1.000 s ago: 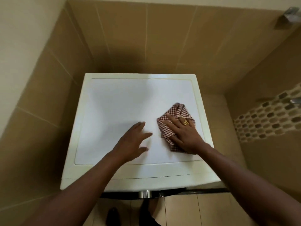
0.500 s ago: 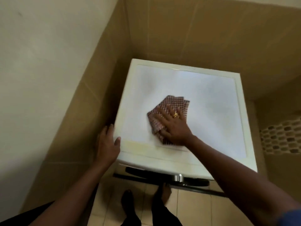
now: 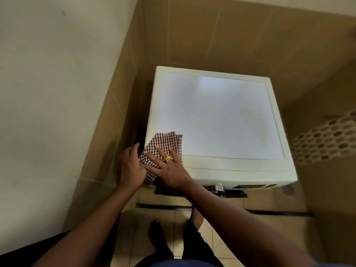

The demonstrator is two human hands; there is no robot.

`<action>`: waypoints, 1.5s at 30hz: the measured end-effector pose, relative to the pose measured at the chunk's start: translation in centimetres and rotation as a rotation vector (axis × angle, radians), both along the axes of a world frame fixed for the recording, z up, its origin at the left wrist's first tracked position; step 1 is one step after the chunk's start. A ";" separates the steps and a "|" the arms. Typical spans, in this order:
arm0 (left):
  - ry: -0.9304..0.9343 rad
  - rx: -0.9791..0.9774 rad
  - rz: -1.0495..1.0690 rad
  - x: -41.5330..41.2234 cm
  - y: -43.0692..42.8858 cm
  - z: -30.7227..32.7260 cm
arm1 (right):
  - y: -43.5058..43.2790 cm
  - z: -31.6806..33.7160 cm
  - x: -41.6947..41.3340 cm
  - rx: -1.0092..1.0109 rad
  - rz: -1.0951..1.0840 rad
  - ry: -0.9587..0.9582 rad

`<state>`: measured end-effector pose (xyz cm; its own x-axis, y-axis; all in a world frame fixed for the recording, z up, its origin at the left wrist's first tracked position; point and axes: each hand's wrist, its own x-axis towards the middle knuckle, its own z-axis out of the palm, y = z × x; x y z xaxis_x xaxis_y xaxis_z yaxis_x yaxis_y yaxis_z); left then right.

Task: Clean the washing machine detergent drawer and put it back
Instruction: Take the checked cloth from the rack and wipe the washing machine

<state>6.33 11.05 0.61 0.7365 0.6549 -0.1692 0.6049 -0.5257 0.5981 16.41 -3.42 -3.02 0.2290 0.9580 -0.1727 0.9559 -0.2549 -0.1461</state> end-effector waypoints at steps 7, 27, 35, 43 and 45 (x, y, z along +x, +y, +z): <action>-0.074 0.319 -0.442 1.7 -4.7 1.2 | -13.3 1.3 1.4 0.003 -0.291 0.022; -0.134 0.339 -0.803 5.7 -20.2 0.7 | -34.7 4.8 8.7 -0.064 -1.011 0.042; -0.092 0.120 -0.660 6.2 -25.9 3.9 | -32.5 7.1 5.9 0.130 -0.907 0.079; -0.224 -0.362 -0.446 7.6 -28.8 12.5 | -34.2 14.3 6.4 0.537 -0.841 0.509; -0.281 -0.457 -0.344 7.8 -28.4 14.7 | -34.4 16.6 5.9 0.642 -0.839 0.712</action>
<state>14.13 -17.34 15.28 0.9487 0.2808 -0.1451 0.2342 -0.3160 0.9194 22.28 -37.81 13.54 0.8504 0.5218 -0.0679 0.1961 -0.4340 -0.8793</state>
